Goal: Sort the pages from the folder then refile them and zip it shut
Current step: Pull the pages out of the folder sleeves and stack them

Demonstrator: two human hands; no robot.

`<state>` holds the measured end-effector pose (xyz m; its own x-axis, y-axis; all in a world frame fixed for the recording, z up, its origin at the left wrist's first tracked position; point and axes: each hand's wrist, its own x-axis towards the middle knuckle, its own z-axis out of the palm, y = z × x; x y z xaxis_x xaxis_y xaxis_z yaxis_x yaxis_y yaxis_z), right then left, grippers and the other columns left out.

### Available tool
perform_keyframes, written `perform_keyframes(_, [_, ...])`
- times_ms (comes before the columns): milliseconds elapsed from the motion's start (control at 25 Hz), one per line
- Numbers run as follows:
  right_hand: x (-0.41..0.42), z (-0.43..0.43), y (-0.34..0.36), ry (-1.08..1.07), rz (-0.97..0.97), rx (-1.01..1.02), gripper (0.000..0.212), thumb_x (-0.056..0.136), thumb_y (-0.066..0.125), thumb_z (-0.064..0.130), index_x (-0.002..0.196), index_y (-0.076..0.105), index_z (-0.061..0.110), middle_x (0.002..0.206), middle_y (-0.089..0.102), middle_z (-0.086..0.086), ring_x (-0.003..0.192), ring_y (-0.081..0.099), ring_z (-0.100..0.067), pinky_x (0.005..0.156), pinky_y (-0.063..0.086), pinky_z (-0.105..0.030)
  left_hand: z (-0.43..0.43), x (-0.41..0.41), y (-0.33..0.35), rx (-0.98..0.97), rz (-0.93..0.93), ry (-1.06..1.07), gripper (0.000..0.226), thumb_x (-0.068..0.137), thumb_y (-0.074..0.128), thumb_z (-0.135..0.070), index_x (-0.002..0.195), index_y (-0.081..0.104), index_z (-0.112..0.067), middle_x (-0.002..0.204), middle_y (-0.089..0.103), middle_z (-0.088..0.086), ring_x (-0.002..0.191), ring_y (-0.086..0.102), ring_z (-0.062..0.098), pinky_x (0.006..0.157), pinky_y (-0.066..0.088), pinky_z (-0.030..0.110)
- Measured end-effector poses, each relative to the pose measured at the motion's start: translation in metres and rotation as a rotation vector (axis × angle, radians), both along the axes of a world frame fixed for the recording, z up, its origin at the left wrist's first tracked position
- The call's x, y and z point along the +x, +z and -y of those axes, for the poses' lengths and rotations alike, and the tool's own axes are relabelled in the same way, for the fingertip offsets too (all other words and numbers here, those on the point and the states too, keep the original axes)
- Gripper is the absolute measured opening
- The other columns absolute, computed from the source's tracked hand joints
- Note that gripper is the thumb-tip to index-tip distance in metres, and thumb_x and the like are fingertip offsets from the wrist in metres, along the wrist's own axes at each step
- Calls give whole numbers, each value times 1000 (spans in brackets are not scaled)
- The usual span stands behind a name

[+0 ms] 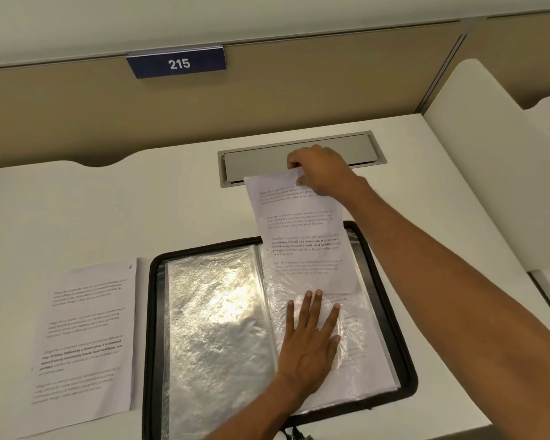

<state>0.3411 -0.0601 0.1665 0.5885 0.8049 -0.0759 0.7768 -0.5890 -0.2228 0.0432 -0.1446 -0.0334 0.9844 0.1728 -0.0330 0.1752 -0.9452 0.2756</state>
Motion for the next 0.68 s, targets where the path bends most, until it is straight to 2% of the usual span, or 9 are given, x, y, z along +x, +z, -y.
perform_keyframes(200, [-10, 5, 49, -2, 73, 149, 18, 90, 70, 10, 107, 68, 17, 102, 68, -4, 94, 61, -25, 73, 41, -32, 1, 2, 2, 8, -23, 1, 56, 111, 31, -48, 165, 24, -32, 174, 6, 9, 161, 0, 29, 123, 6, 60])
perform_keyframes(280, [-21, 9, 66, 10, 94, 168, 17, 92, 68, 11, 108, 68, 18, 103, 69, -3, 95, 61, -24, 75, 45, -34, 0, 4, 5, 9, -46, 8, 54, 111, 31, -49, 163, 29, -33, 173, 14, 10, 161, 7, 31, 122, 8, 59])
perform_keyframes(440, [-52, 24, 96, 30, 146, 221, 12, 94, 65, 12, 104, 66, 19, 95, 70, -4, 87, 62, -24, 78, 48, -36, -5, 12, 12, 8, -68, -13, 49, 109, 31, -49, 155, 41, -33, 166, 34, 10, 155, 30, 33, 123, 22, 62])
perform_keyframes(560, [-82, 39, 111, 52, 179, 277, 8, 95, 65, 13, 99, 65, 20, 88, 69, 0, 82, 62, -22, 79, 50, -35, -12, 17, 18, 16, -76, -40, 44, 107, 36, -48, 147, 47, -33, 159, 44, 10, 148, 42, 33, 114, 39, 63])
perform_keyframes(680, [-111, 54, 112, 73, 234, 359, 10, 90, 72, 13, 94, 67, 20, 81, 67, 0, 77, 60, -22, 72, 52, -37, -24, 18, 23, -23, 26, -69, 42, 106, 43, -42, 147, 50, -35, 159, 47, 4, 146, 43, 28, 116, 37, 56])
